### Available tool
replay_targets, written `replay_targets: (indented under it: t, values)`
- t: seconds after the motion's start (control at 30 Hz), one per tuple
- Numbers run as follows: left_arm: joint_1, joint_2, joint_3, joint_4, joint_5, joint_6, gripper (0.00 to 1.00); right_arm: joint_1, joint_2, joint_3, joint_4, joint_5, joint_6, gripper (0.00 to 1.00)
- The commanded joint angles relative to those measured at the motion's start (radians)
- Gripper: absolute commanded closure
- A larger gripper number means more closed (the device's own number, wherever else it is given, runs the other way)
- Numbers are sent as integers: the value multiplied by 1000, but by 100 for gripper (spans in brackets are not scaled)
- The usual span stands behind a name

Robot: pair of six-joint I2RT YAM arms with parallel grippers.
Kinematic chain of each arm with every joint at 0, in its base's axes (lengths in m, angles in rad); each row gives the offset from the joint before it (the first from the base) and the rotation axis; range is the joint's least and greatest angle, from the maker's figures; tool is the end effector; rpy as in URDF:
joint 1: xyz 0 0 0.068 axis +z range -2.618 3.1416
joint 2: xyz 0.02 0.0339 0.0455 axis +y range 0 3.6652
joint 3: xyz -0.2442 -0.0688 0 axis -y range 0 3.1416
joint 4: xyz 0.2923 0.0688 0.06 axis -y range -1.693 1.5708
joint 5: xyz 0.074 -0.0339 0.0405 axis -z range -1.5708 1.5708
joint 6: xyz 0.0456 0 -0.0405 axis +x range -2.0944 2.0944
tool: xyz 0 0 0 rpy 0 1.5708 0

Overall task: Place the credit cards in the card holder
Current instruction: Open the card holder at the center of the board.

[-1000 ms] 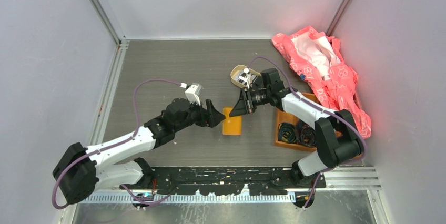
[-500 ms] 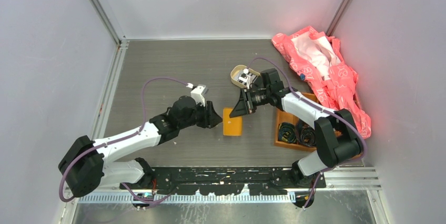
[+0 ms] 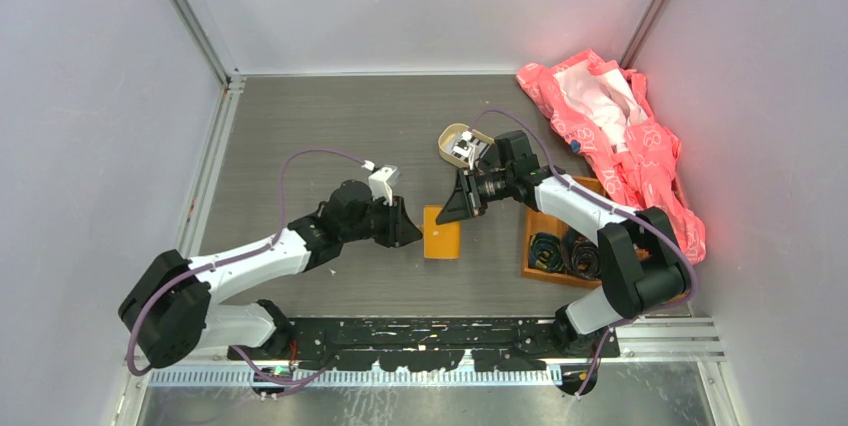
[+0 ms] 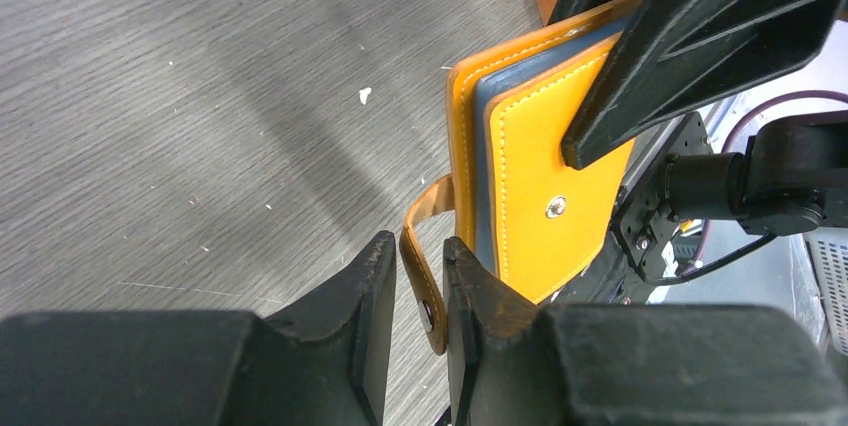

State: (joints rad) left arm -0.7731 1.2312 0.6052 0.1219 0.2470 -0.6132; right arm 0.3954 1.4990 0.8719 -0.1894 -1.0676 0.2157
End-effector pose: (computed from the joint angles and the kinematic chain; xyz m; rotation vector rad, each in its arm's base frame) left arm 0.2171 -0.2274 0.1640 0.3434 2.2254 -1.0616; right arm 0.2985 0.1679 0.1642 -0.7384 2.2294 1.5613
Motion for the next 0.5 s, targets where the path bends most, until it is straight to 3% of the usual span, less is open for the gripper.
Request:
replay_targets:
  t: [0.0, 0.1, 0.2, 0.3, 0.33, 0.47]
  values:
    - [14, 19, 45, 24, 57, 32, 74, 5, -12, 46, 18, -40, -6, 98]
    - [16, 32, 55, 6, 52, 37, 80, 5, -13, 47, 17, -41, -8, 98]
    - [22, 28, 56, 7, 49, 35, 99, 5, -11, 47, 15, -43, -10, 98]
    - [22, -8, 35, 46, 69, 24, 100, 5, -7, 52, -1, -26, -22, 98]
    - [23, -28, 32, 49, 78, 13, 100, 5, -4, 58, -24, 20, -37, 93]
    - [24, -81, 25, 22, 94, -21, 100, 5, 39, 88, -122, 242, -96, 47]
